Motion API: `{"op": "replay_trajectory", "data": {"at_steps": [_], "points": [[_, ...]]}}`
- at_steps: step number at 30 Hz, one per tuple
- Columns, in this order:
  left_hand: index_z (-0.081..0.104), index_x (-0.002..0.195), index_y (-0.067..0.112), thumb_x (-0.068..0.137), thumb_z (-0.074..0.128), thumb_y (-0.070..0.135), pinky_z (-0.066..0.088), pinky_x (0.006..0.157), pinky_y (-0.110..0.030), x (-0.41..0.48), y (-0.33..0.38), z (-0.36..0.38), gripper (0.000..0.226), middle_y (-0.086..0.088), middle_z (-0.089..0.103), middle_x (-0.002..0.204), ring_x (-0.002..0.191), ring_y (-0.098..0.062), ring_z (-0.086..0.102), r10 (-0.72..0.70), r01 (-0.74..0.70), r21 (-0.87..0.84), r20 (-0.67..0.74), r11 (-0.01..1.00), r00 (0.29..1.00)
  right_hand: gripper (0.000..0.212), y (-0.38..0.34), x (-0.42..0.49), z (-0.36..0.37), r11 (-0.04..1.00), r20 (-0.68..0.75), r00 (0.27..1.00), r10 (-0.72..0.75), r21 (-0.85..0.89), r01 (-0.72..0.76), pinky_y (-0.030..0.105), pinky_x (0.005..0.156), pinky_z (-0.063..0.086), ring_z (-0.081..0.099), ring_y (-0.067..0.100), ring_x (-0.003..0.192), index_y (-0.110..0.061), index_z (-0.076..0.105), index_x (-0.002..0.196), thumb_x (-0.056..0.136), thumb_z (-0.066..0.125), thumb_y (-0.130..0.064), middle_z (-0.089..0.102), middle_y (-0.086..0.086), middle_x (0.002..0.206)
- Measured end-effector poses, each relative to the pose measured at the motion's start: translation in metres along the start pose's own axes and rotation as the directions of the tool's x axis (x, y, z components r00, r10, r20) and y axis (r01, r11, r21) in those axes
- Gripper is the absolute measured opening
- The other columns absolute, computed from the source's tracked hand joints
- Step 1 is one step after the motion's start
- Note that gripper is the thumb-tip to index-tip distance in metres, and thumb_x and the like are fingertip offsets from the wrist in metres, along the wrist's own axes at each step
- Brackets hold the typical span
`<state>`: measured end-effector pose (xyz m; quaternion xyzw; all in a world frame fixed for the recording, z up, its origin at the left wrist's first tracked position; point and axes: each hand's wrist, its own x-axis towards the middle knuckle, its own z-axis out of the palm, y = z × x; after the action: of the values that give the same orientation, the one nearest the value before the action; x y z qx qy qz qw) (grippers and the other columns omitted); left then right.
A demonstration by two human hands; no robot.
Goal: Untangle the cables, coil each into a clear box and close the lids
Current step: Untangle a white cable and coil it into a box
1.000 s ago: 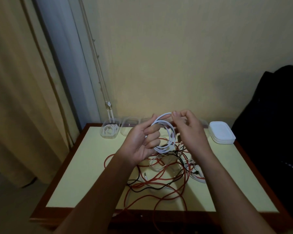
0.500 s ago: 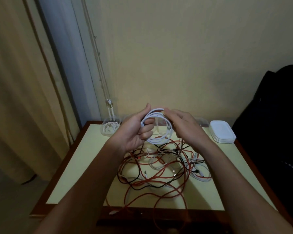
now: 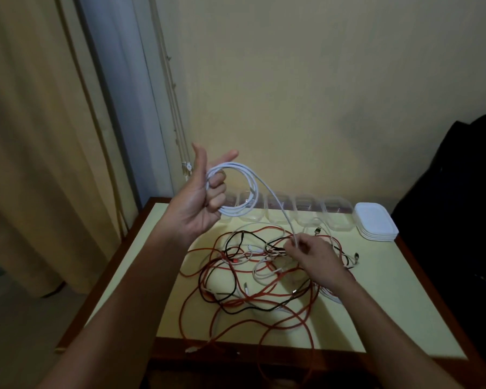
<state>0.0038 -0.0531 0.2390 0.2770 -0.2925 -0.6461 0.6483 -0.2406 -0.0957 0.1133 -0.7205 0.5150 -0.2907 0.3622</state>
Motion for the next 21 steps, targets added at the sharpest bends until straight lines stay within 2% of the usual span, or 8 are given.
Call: {"op": "replay_trajectory", "data": {"at_steps": [1,3,6,7,9,11,15,21], "points": [[0.060,0.129,0.011,0.080,0.056,0.053,0.013,0.036,-0.018,-0.001,0.000,-0.001,0.065,0.009,0.025,0.059,0.049,-0.007,0.009,0.020,-0.020,0.027,0.001,0.999,1.000,0.020,0.008,0.001,0.005,0.993,0.022,1.000,0.007,-0.115,-0.005,0.030,0.071,0.046,0.061,0.007,0.073,-0.020,0.069,0.080,0.098,0.064,-0.028,0.068,-0.005,0.077],[0.061,0.129,0.010,0.085,0.058,0.040,0.013,0.037,-0.018,-0.002,-0.003,-0.002,0.053,0.009,0.023,0.063,0.052,-0.007,0.009,0.051,-0.050,0.088,0.000,0.995,0.999,0.027,0.017,0.005,0.012,0.964,0.054,0.997,0.064,-0.263,-0.047,0.028,0.069,0.043,0.065,0.014,0.079,-0.015,0.072,0.080,0.100,0.060,-0.028,0.071,0.000,0.081],[0.063,0.125,0.008,0.095,0.055,0.035,0.008,0.042,-0.018,-0.001,-0.007,-0.003,0.042,0.007,0.021,0.060,0.054,-0.008,0.007,0.061,-0.055,0.154,-0.030,0.987,0.998,0.036,0.012,0.016,0.007,0.962,-0.036,0.997,0.073,-0.262,-0.080,0.026,0.061,0.040,0.066,0.019,0.076,-0.010,0.072,0.077,0.101,0.058,-0.031,0.071,0.003,0.075],[0.064,0.125,0.008,0.098,0.052,0.034,0.008,0.042,-0.018,0.001,-0.008,-0.004,0.040,0.007,0.018,0.060,0.052,-0.007,0.006,0.054,-0.047,0.153,-0.039,0.987,0.998,0.036,0.008,0.022,0.002,0.973,-0.096,0.992,0.080,-0.210,-0.099,0.024,0.065,0.046,0.068,0.018,0.077,-0.011,0.075,0.080,0.101,0.058,-0.034,0.072,0.001,0.076],[0.064,0.126,0.008,0.103,0.047,0.032,0.008,0.039,-0.018,0.005,-0.008,-0.007,0.037,0.006,0.011,0.062,0.049,-0.007,0.006,0.036,-0.030,0.120,-0.047,0.992,0.998,0.033,-0.003,0.034,-0.012,0.992,-0.201,0.974,0.102,-0.050,-0.114,0.035,0.080,0.058,0.073,0.018,0.081,-0.015,0.079,0.086,0.100,0.059,-0.037,0.076,0.000,0.081],[0.063,0.127,0.009,0.105,0.046,0.030,0.009,0.036,-0.018,0.009,-0.007,-0.009,0.035,0.006,0.009,0.063,0.048,-0.007,0.006,0.032,-0.028,0.079,-0.051,0.996,0.998,0.026,-0.019,0.045,-0.028,0.982,-0.237,0.965,0.114,0.172,-0.074,0.044,0.087,0.060,0.075,0.022,0.086,-0.019,0.078,0.084,0.100,0.062,-0.033,0.078,0.002,0.084],[0.060,0.129,0.012,0.106,0.042,0.029,0.011,0.035,-0.017,0.015,-0.003,-0.006,0.034,0.007,0.013,0.058,0.047,-0.007,0.006,0.042,-0.042,0.000,-0.035,0.999,0.998,0.020,-0.061,0.054,-0.060,0.900,-0.321,0.945,0.058,0.427,0.090,0.034,0.084,0.062,0.074,0.028,0.093,-0.012,0.076,0.086,0.099,0.063,-0.019,0.077,0.013,0.090],[0.061,0.126,0.012,0.106,0.040,0.029,0.009,0.035,-0.018,0.022,0.001,0.003,0.033,0.009,0.023,0.050,0.044,-0.007,0.006,0.034,-0.034,-0.087,-0.006,0.996,0.999,0.014,-0.086,0.060,-0.087,0.756,-0.386,0.921,0.042,0.615,0.223,0.029,0.081,0.061,0.074,0.023,0.088,-0.007,0.073,0.091,0.099,0.064,-0.015,0.074,0.013,0.088]]}}
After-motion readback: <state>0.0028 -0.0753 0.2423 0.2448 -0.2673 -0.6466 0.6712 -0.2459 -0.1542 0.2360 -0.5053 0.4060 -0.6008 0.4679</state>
